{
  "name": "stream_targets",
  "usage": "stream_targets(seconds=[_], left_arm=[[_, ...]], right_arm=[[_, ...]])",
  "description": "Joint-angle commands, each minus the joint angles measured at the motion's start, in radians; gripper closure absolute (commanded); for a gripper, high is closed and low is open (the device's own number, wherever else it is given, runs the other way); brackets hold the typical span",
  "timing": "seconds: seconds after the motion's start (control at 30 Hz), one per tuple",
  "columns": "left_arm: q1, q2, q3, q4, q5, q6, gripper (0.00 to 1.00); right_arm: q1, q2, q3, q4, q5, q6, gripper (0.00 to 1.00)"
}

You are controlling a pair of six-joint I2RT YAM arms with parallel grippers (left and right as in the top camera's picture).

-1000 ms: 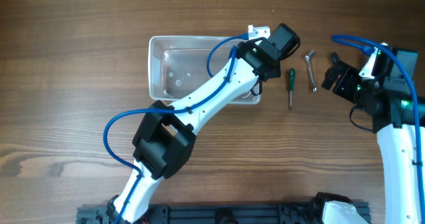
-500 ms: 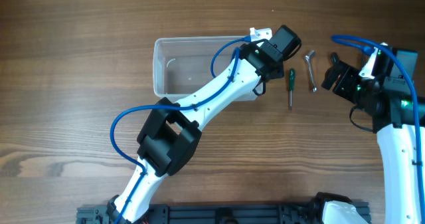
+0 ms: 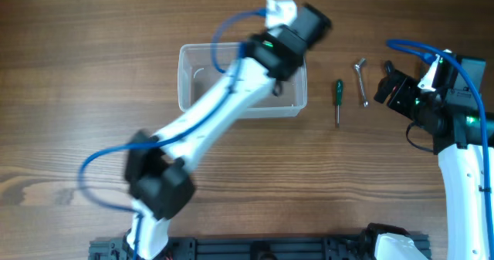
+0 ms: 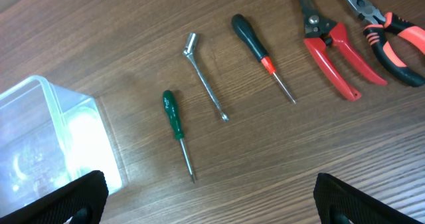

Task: Pack container
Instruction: 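Release the container and retract the left arm to the side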

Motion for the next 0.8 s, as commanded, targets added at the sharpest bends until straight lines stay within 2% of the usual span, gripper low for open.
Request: stream_targets(seconds=[0.0,0.13,0.17,0.27,0.3,0.33,0.63,0.77], left_arm=[[0.130,-0.162,0.024,-0.059,-0.109,0.070,0.39],[0.305,-0.243,0.024,-0.139,-0.089,0.070,0.36],[0.403,-0.266,0.024,-0.177,-0.061,0.070,0.34],[0.564,-0.272,0.023,-0.238,0.006,0.069,0.26],[0.604,-0.271,0.023,-0.255,0.022,0.069,0.17],[0.643,-0.268,0.023,-0.270,0.038,0.069,0.01],[0.891,-0.266,0.021,-0.299,0.080,0.066,0.00],[0.948,-0.266,0.021,-0.299,0.080,0.066,0.00]], right_arm=[[-0.003,0.007,0.027,0.008,0.017,0.008,0.09],[-0.003,0.034,0.027,-0.005,-0.029,-0.011,0.25],[-0.003,0.068,0.027,-0.011,-0.043,-0.031,0.26],[-0.008,0.141,0.027,0.001,-0.032,-0.033,0.25],[-0.008,0.167,0.027,0.006,-0.031,-0.035,0.25],[-0.008,0.193,0.027,0.008,-0.022,-0.041,0.25],[-0.008,0.337,0.027,-0.002,-0.005,-0.097,0.25],[0.000,0.340,0.027,0.011,-0.127,-0.122,0.21]])
